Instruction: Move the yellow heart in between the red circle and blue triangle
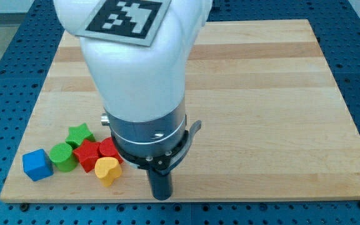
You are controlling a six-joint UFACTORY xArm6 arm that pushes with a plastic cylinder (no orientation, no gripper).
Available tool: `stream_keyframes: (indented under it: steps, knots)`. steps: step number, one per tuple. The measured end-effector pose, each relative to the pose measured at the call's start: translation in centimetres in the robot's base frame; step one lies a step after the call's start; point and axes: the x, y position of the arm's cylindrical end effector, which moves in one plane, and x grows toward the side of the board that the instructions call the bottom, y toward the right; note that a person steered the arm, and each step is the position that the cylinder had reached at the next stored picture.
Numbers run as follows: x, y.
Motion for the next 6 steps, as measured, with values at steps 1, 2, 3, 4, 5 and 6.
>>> stream_keyframes:
  steps: [1,2,3,4,5,6]
  knots:
    - [0.1,-1.4]
    - [0.1,-2.3]
    - [0.1,-3.0]
    - [0.1,-3.8]
    - [0.2,-4.3]
    - [0.1,-5.2]
